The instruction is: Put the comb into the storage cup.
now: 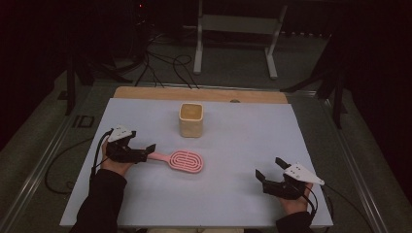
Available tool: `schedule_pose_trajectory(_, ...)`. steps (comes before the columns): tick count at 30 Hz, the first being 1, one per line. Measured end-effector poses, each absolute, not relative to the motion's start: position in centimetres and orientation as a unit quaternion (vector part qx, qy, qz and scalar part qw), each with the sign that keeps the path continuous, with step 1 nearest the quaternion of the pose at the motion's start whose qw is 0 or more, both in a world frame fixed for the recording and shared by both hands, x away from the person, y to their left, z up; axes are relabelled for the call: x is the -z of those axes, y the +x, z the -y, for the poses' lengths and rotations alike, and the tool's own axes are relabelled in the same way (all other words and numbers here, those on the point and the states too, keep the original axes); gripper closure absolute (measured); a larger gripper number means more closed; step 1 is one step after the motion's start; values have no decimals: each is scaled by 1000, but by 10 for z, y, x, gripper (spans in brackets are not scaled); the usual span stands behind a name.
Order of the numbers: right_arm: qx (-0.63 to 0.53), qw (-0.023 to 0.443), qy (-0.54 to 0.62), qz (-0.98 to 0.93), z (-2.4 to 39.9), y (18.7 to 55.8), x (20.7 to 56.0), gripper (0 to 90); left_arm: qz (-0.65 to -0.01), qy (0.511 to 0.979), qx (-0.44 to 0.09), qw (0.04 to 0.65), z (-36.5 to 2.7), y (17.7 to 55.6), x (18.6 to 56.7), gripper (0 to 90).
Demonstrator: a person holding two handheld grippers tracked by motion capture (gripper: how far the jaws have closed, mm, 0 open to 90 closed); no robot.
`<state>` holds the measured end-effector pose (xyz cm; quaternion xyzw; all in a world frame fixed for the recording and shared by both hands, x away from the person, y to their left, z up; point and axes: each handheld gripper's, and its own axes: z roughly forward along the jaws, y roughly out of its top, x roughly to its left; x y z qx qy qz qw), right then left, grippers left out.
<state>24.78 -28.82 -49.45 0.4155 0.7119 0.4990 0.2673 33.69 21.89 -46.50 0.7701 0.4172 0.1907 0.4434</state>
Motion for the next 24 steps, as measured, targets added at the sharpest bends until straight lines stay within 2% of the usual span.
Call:
schedule_pose_trajectory(2, -499, 268, 415, -712, 288, 248, 495, 101, -418, 771, -195, 438, -216, 338, 466, 105)
schedule_pose_trajectory(5, -498, 268, 414, -713, 287, 248, 495, 101, -419, 775, -195, 431, -214, 341, 466, 207)
schedule_pose_trajectory(9, -496, 268, 416, -714, 287, 249, 495, 101, -418, 789, -190, 408, -211, 344, 469, 446)
schedule_pose_trajectory(15, -493, 266, 415, -717, 287, 249, 496, 104, -419, 799, -177, 394, -208, 349, 475, 638)
schedule_pose_trajectory(20, -491, 268, 415, -718, 287, 249, 496, 116, -426, 807, -167, 373, -207, 352, 480, 857)
schedule_pose_trajectory(21, -490, 268, 415, -718, 287, 249, 496, 117, -429, 812, -167, 358, -207, 353, 482, 857)
schedule_pose_trajectory(22, -490, 268, 416, -718, 287, 249, 496, 117, -432, 818, -161, 344, -207, 354, 484, 899)
schedule_pose_trajectory(24, -490, 269, 416, -717, 288, 250, 496, 116, -435, 822, -157, 332, -206, 354, 487, 900)
